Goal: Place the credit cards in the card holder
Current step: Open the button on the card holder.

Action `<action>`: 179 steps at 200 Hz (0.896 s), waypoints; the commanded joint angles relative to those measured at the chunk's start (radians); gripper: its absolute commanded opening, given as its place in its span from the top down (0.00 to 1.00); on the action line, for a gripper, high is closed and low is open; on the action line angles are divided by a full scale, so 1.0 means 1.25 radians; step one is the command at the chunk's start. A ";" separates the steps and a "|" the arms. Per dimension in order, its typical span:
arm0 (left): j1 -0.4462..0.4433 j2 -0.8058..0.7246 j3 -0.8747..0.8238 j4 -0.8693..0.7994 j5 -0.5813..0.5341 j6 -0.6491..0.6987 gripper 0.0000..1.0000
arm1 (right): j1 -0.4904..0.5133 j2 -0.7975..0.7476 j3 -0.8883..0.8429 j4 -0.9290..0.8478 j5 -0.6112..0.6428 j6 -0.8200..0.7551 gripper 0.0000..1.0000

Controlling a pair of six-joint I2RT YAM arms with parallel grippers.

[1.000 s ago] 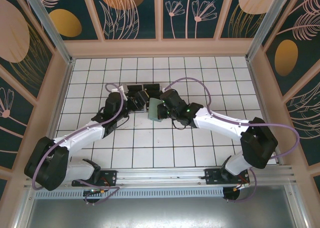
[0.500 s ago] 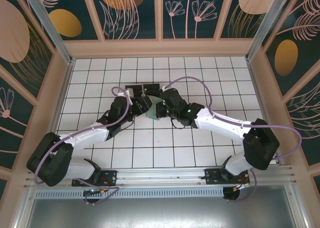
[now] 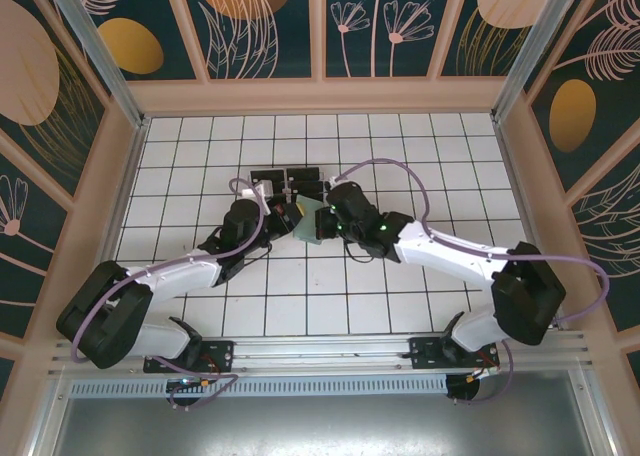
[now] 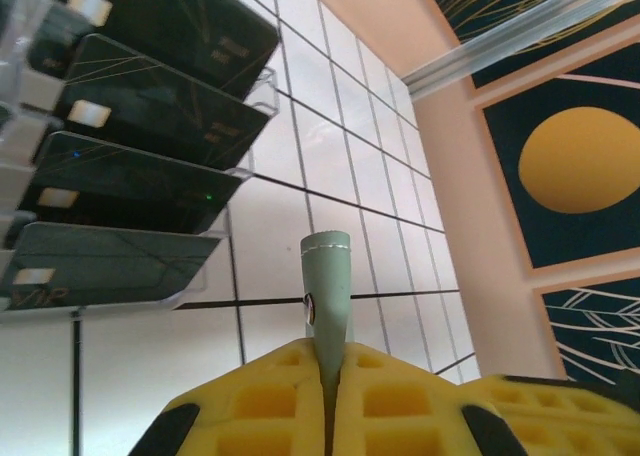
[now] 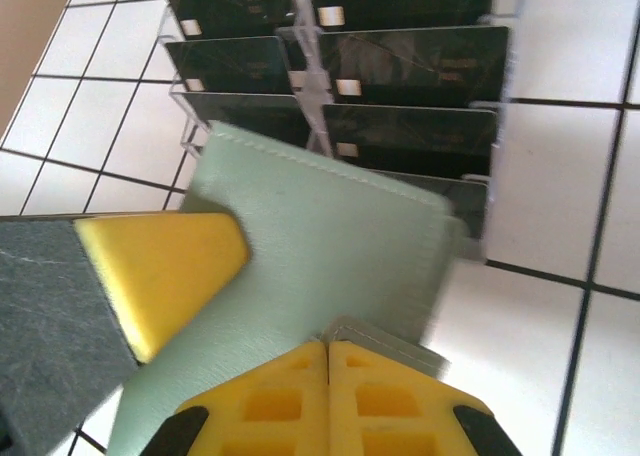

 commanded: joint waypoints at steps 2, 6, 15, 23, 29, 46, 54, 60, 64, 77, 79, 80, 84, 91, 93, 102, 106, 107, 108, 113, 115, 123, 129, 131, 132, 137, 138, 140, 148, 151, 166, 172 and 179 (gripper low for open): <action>0.004 -0.014 -0.030 0.037 -0.020 0.024 1.00 | -0.041 -0.065 -0.056 0.010 0.031 0.041 1.00; 0.004 -0.013 -0.032 0.040 -0.019 0.023 1.00 | -0.044 -0.071 -0.064 0.013 0.029 0.043 1.00; 0.003 -0.011 -0.037 0.047 -0.018 0.024 1.00 | -0.050 -0.085 -0.079 0.019 0.020 0.047 1.00; 0.004 -0.007 -0.040 0.054 -0.017 0.021 1.00 | -0.053 -0.091 -0.088 0.028 0.009 0.048 1.00; 0.004 -0.003 -0.044 0.059 -0.015 0.021 1.00 | -0.055 -0.094 -0.094 0.037 0.000 0.047 1.00; 0.003 0.011 -0.046 0.074 -0.012 0.019 1.00 | -0.059 -0.098 -0.106 0.057 -0.027 0.045 1.00; 0.003 0.018 -0.048 0.079 -0.012 0.021 1.00 | -0.060 -0.099 -0.114 0.065 -0.037 0.045 1.00; 0.002 0.022 -0.049 0.084 -0.012 0.022 1.00 | -0.062 -0.102 -0.120 0.075 -0.045 0.045 1.00; 0.002 0.025 -0.050 0.086 -0.010 0.023 1.00 | -0.064 -0.103 -0.125 0.082 -0.054 0.045 1.00; 0.000 0.037 -0.054 0.093 -0.009 0.025 0.97 | -0.067 -0.112 -0.148 0.115 -0.080 0.042 1.00; -0.002 0.039 -0.055 0.093 -0.009 0.025 0.94 | -0.067 -0.113 -0.152 0.120 -0.091 0.042 1.00; -0.002 0.039 -0.055 0.093 -0.009 0.026 0.93 | -0.068 -0.114 -0.154 0.123 -0.094 0.042 1.00; -0.002 0.042 -0.057 0.095 -0.008 0.027 0.88 | -0.069 -0.116 -0.160 0.132 -0.104 0.042 1.00; -0.004 0.047 -0.062 0.098 -0.009 0.030 0.80 | -0.071 -0.119 -0.169 0.145 -0.120 0.043 1.00; -0.004 0.049 -0.064 0.099 -0.009 0.030 0.77 | -0.072 -0.120 -0.172 0.149 -0.124 0.043 1.00; -0.007 0.052 -0.073 0.101 -0.012 0.032 0.64 | -0.072 -0.120 -0.181 0.158 -0.141 0.041 1.00; -0.007 0.052 -0.077 0.101 -0.015 0.032 0.59 | -0.073 -0.119 -0.184 0.162 -0.148 0.041 1.00; -0.007 0.052 -0.078 0.101 -0.015 0.031 0.59 | -0.074 -0.119 -0.184 0.162 -0.149 0.042 1.00; -0.007 0.053 -0.080 0.101 -0.016 0.033 0.58 | -0.074 -0.119 -0.185 0.164 -0.151 0.042 1.00; -0.008 0.054 -0.084 0.101 -0.018 0.033 0.54 | -0.074 -0.118 -0.188 0.166 -0.158 0.041 1.00; -0.008 0.053 -0.087 0.101 -0.020 0.034 0.53 | -0.075 -0.117 -0.190 0.169 -0.161 0.041 1.00; -0.008 0.051 -0.097 0.098 -0.026 0.037 0.49 | -0.075 -0.113 -0.193 0.172 -0.171 0.041 1.00; -0.008 0.048 -0.105 0.095 -0.030 0.038 0.46 | -0.074 -0.111 -0.195 0.174 -0.178 0.040 1.00; -0.008 0.047 -0.107 0.094 -0.030 0.039 0.45 | -0.075 -0.110 -0.196 0.175 -0.180 0.041 1.00; -0.008 0.046 -0.108 0.094 -0.031 0.039 0.45 | -0.075 -0.109 -0.196 0.175 -0.182 0.042 1.00; -0.008 0.043 -0.114 0.090 -0.036 0.040 0.43 | -0.075 -0.107 -0.196 0.177 -0.186 0.042 1.00; -0.008 0.043 -0.115 0.089 -0.037 0.041 0.43 | -0.075 -0.107 -0.196 0.177 -0.187 0.042 1.00; -0.008 0.041 -0.117 0.088 -0.037 0.042 0.42 | -0.074 -0.106 -0.196 0.177 -0.188 0.042 1.00; -0.008 0.034 -0.125 0.083 -0.043 0.044 0.40 | -0.074 -0.104 -0.195 0.179 -0.197 0.043 1.00; -0.008 0.032 -0.128 0.081 -0.044 0.045 0.40 | -0.074 -0.104 -0.194 0.180 -0.201 0.044 1.00; -0.008 0.020 -0.134 0.070 -0.047 0.052 0.38 | -0.072 -0.104 -0.187 0.185 -0.216 0.048 1.00; -0.008 0.016 -0.134 0.065 -0.049 0.054 0.37 | -0.072 -0.104 -0.182 0.186 -0.222 0.048 1.00; -0.009 0.011 -0.134 0.061 -0.050 0.059 0.36 | -0.070 -0.103 -0.175 0.186 -0.226 0.050 1.00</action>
